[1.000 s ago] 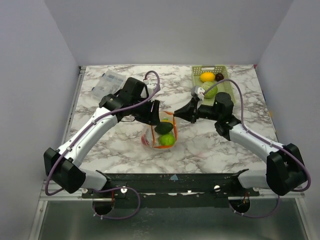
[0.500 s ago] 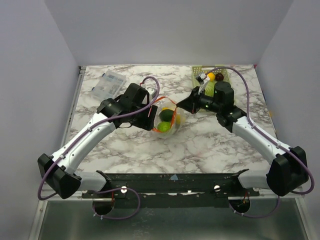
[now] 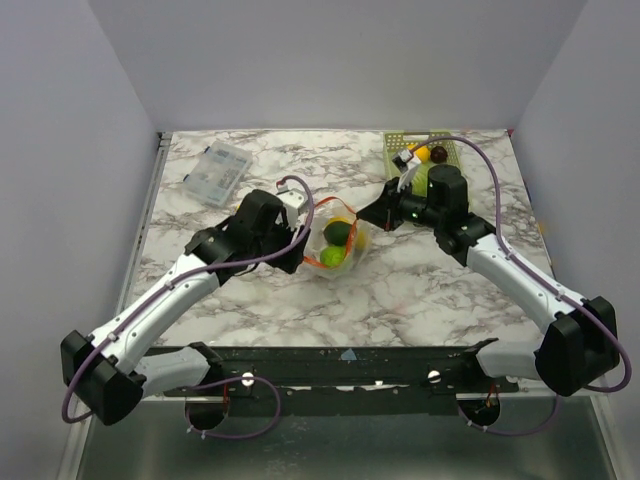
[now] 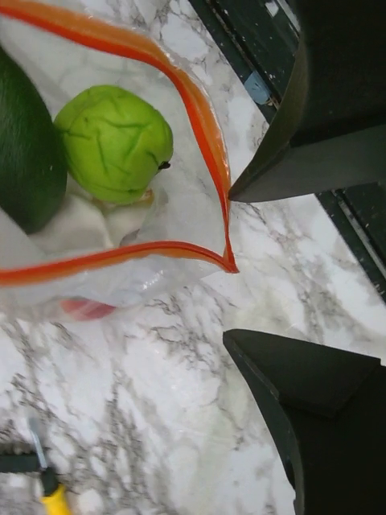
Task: Place the food in the zip-top bag and seal the zipper
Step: Adjust the zipper food storage bag at the center of the board.
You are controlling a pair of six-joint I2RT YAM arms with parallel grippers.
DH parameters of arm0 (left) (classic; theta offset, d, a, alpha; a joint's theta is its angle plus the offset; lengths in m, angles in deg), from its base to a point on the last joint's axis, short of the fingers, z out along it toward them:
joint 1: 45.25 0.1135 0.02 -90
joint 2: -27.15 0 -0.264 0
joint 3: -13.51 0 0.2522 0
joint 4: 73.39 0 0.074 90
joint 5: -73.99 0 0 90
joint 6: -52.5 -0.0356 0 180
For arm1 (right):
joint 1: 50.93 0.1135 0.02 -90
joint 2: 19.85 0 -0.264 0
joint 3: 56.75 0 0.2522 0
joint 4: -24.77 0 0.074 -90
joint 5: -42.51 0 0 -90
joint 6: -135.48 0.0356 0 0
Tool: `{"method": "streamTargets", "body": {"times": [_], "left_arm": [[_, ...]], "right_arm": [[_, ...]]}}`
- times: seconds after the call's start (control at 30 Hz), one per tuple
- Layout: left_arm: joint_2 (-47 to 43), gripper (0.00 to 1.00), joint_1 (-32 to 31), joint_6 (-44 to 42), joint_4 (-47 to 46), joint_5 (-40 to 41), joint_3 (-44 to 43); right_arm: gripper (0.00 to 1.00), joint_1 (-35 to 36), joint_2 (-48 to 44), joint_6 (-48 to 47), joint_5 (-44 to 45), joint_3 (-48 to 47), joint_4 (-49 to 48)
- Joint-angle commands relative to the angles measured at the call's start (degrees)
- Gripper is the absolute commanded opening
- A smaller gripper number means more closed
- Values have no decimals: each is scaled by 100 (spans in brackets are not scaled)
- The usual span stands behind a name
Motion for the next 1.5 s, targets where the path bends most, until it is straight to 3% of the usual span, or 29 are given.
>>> {"method": "streamTargets", "body": {"times": [0.0,0.17,0.33,0.43,0.6,0.67,0.73,0.77,0.87,1.0,1.13,1.27,1.47], "left_arm": [[-803,73,-83,-1087,-1584,-1150,879],[-1401,89,-309,-2129,-2206,-1075,1478],[-1009,86,-450,-2877,-1886,-800,1340],[-838,79,-579,-3122,-2014,-542,1448],[-798,57,-656,-3153,-2374,-281,1599],[-778,43,-673,-3099,-2466,-247,1564],[-728,21,-674,-3044,-2459,-248,1471],[-693,0,-674,-3011,-2430,-179,1417],[-747,0,-674,-2756,-2400,299,1385],[-1545,0,-636,-2378,-2590,704,1789],[-2407,0,-504,-2021,-2551,400,2120],[-2659,0,-490,-1715,-2355,-28,2311],[-2889,0,40,-510,-2433,459,2461]], "right_arm": [[0,29,-55,-224,20,-153,189],[0,24,23,-386,-86,-223,279],[0,24,74,-429,-124,-240,272],[0,27,109,-418,-143,-229,245],[0,26,94,-404,-130,-196,232],[0,26,81,-400,-106,-182,231],[0,31,60,-388,5,-166,228],[0,29,28,-367,77,-146,221],[0,30,-102,-282,329,-57,119],[0,8,-323,-271,992,184,90],[0,-34,-469,-274,906,414,38],[0,-54,-467,-160,893,512,40],[0,-296,-478,31,1419,505,176]]}}
